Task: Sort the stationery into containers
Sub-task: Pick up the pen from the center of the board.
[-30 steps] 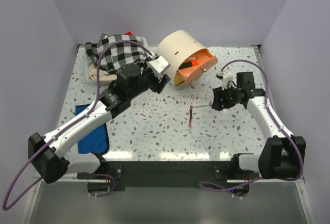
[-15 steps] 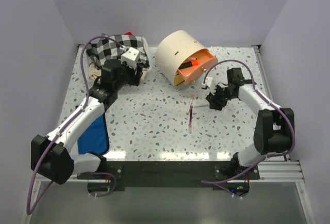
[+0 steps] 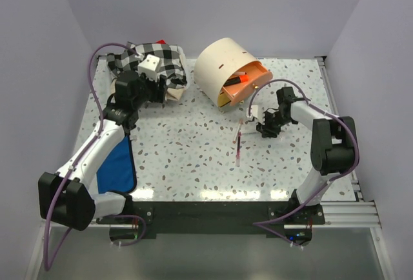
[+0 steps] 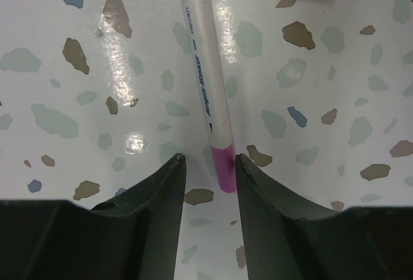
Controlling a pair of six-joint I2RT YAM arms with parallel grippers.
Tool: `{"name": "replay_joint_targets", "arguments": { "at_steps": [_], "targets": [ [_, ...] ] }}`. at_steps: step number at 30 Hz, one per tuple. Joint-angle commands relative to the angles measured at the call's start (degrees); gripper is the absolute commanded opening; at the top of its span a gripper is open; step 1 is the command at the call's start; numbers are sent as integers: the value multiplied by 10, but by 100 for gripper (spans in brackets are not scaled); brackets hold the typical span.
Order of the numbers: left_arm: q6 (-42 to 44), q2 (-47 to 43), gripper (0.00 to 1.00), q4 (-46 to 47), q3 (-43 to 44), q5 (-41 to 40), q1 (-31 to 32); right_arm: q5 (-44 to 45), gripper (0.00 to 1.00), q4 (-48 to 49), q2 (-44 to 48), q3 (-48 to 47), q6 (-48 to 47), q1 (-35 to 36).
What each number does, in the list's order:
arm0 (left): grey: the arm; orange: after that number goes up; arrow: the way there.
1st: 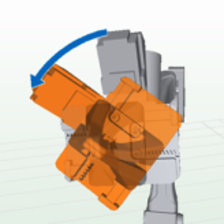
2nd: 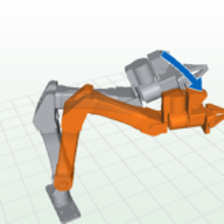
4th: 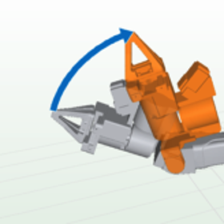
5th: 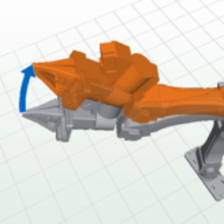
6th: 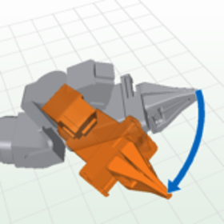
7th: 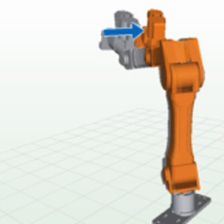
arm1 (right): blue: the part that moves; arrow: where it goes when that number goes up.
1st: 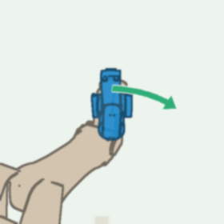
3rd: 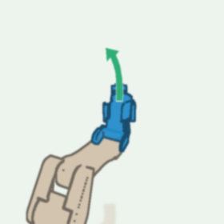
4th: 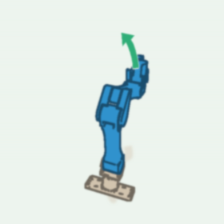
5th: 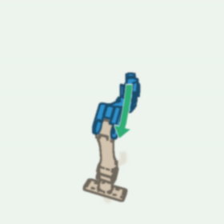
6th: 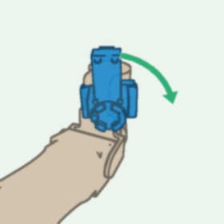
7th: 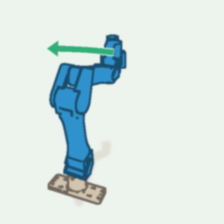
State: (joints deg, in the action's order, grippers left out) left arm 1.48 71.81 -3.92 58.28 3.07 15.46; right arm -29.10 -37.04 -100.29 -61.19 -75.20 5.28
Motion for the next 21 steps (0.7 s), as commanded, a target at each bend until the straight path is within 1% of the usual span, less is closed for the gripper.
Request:
{"name": "replay_joint_targets", "arguments": {
  "at_steps": [1,3,4,6,7,8,9,10,11,12,15,16,17,19,21],
  "targets": [
    [-11,6,65,30,30,17,-6,12,35,0,-16,-16,-57,13],
    [-10,11,65,30,32,19,-6,15,32,-15,-25,-14,-70,18],
    [-11,12,65,30,32,19,-7,20,27,-18,-26,-12,-75,21],
    [-10,16,65,30,32,22,-7,27,22,-30,-27,-3,-86,25],
    [-12,17,65,30,32,24,-7,31,17,-32,-26,2,-87,26],
    [-27,18,65,30,32,28,-7,36,13,-43,-25,6,-87,27],
    [-31,18,65,49,32,30,-7,37,10,-55,-17,12,-87,29],
    [-32,18,65,51,32,35,-6,37,5,-71,-11,13,-87,32],
    [-33,18,65,52,32,37,-7,34,2,-103,3,19,-81,32],
    [-35,18,65,52,35,38,-7,31,0,-118,38,22,-76,32],
    [-31,13,65,54,35,40,-6,27,0,-167,119,41,-55,32],
    [-30,12,65,60,33,41,-6,27,0,-179,171,42,-48,32],
    [-27,11,65,66,31,42,-6,27,0,-200,192,35,-28,32],
    [-24,10,65,85,18,47,-7,21,0,-204,258,23,5,32],
    [-32,11,65,100,10,50,-6,14,0,-190,299,2,52,32]
  ]
}}
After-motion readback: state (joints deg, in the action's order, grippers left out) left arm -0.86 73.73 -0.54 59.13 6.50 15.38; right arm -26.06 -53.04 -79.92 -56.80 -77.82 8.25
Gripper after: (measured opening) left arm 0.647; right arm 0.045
